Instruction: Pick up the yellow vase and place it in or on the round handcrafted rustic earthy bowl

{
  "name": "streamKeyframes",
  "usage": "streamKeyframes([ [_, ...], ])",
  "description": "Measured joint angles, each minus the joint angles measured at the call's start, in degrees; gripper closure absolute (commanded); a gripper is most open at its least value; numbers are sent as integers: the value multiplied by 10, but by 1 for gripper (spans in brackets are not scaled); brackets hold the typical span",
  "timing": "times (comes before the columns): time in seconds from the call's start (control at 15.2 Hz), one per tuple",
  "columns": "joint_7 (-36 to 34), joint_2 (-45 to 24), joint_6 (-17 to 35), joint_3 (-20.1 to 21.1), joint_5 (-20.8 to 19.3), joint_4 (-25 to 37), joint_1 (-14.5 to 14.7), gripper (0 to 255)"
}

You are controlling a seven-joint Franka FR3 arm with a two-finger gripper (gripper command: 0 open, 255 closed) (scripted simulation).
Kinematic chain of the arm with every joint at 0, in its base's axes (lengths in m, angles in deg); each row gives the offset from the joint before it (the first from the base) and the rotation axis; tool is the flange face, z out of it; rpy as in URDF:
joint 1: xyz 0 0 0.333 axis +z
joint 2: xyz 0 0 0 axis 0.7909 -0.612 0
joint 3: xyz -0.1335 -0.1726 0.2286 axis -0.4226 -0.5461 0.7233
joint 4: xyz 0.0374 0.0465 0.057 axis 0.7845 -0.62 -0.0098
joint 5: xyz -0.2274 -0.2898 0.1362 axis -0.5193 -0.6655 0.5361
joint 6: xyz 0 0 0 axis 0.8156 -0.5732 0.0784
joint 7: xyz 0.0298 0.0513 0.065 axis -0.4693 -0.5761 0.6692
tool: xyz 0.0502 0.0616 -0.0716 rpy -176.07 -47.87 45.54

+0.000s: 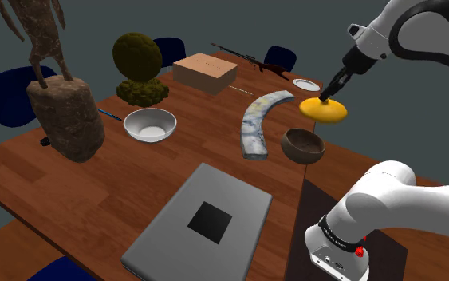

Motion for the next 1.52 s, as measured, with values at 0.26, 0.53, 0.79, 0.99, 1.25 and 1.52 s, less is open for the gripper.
streamKeyframes([
  [0.26,2,16,20,-6,-6,-36,-5,255],
  [0.53,2,26,44,-11,-11,-71,-8,255],
  [0.79,1,37,69,-16,-17,-107,-13,255],
  [0.99,2,44,89,-22,-23,-133,-17,255],
  [1.25,4,49,111,-30,-31,-161,-23,255],
  [1.52,3,53,124,-32,-33,-178,-25,255],
])
